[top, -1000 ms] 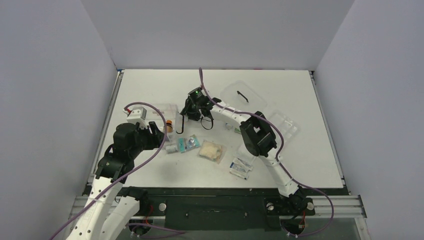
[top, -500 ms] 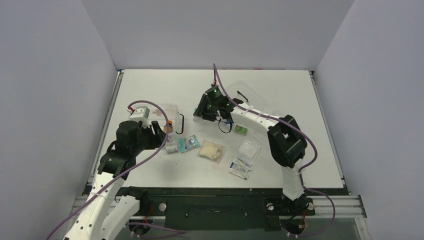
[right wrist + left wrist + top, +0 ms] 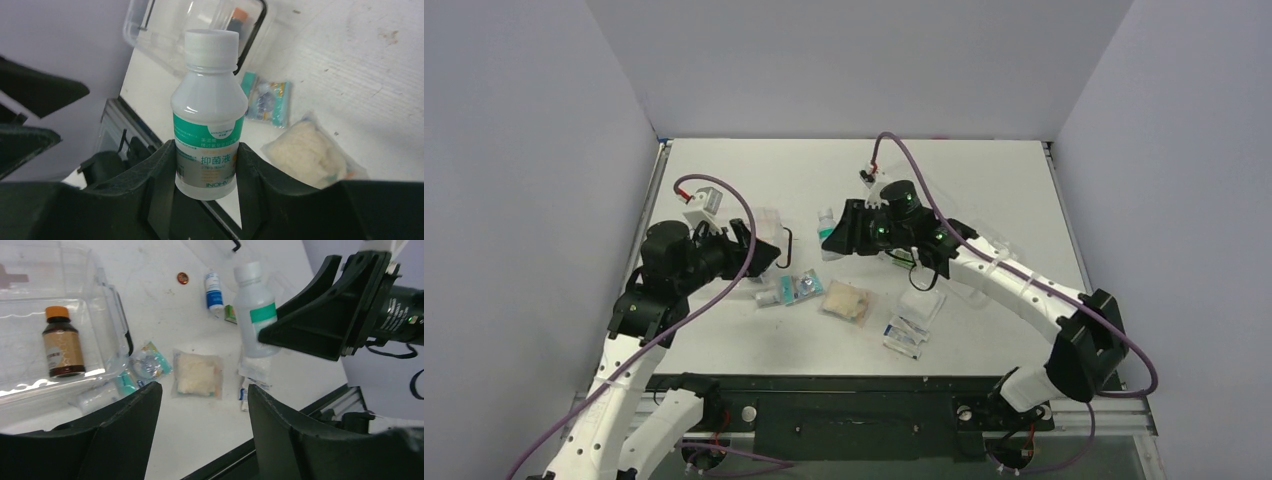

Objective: Organize the medicine kit

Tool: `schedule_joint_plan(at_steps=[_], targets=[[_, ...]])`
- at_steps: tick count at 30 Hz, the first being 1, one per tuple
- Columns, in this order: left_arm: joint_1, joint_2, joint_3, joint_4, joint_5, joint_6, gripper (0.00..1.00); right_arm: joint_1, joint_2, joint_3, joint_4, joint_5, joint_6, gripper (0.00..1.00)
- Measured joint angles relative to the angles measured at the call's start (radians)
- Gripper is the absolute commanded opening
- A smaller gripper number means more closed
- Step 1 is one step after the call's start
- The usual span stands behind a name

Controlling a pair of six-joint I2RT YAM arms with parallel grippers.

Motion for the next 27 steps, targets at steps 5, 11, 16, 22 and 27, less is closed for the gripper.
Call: schedule_joint_plan(at_steps=[5, 11, 16, 22, 27], targets=[[0.0, 0.001, 0.003, 0.082, 0.131, -0.104, 0.63, 0.07, -0.132, -0.063, 0.0, -0.091, -0.058, 0.01], [0.0, -0.001, -0.015, 0.277, 0.307, -0.294, 0.65, 0.162, -0.258, -0.1, 0.061, -0.174, -0.061, 0.02], [0.0, -0.009, -0.05, 0.423, 0.408, -0.434, 0.65, 0.172, -0.299, -0.143, 0.174, -0.2, 0.015, 0.01], [0.0, -0.011, -0.062, 0.543, 0.491, -0.544, 0.65, 0.193, -0.3, -0.152, 0.269, -0.193, 0.088, 0.01], [-0.006, -0.013, -0.072, 0.612, 0.536, -0.6, 0.65, 0.208, -0.3, -0.151, 0.32, -0.189, 0.12, 0.0]])
